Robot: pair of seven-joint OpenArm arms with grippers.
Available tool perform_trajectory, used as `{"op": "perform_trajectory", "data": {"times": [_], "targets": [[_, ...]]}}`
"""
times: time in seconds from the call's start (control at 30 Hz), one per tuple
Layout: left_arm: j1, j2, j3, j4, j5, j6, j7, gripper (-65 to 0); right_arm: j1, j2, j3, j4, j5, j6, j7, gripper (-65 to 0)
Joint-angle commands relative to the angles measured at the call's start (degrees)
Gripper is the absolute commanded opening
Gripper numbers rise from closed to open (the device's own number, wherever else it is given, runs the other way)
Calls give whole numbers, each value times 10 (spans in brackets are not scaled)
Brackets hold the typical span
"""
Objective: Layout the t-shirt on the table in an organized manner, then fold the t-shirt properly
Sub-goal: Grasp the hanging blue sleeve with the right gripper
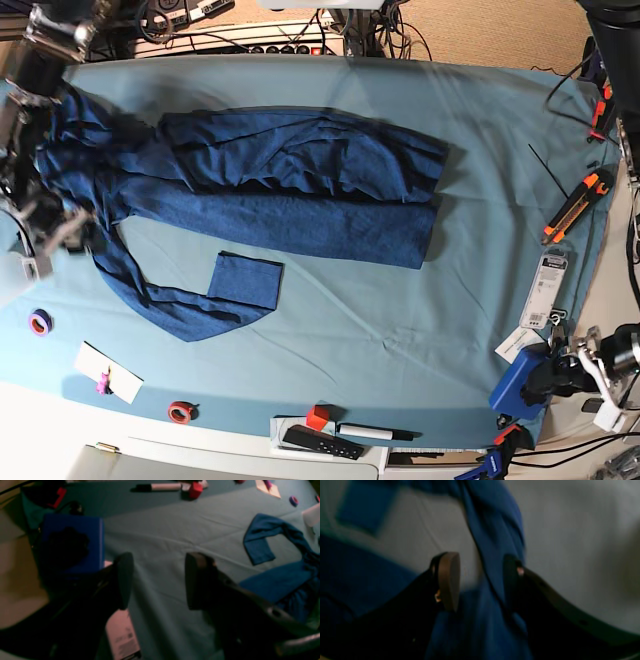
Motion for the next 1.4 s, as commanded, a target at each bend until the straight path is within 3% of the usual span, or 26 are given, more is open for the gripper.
{"op": "perform_trajectory", "data": {"times": [0.0,0.17,0.27,0.4,0.47,0.73,0.93,1.27,1.37], "targets": [[-17,-12,-3,8,-5,-3,-13,-315,26,3,4,9,-7,1,23,-374],[-10,-12,-3,8,11,-3,-13,-315,91,-63,3,9,-163,1,51,-374],[-11,-12,-3,8,11,-3,-15,-315,109,-82,-23,6,-252,-2,91,-374],[-11,-12,-3,8,11,-3,-15,-315,114,-81,-95,-3,-389,-88,169,-374],[-11,-12,-3,8,10,-3,-15,-315,123,-81,-129,-34,-425,-116,180,-374],[-10,-12,-3,8,9,-3,-14,-315,203,-81,-218,-217,-458,-155,230,-374],[-3,-12,-3,8,9,-3,-15,-315,236,-80,-221,-223,-473,-179,231,-374],[21,-12,-3,8,9,-3,-15,-315,250,-80,-221,-223,-473,-179,235,-376],[21,-12,-3,8,9,-3,-16,-315,250,-80,-221,-223,-473,-184,235,-451]]}}
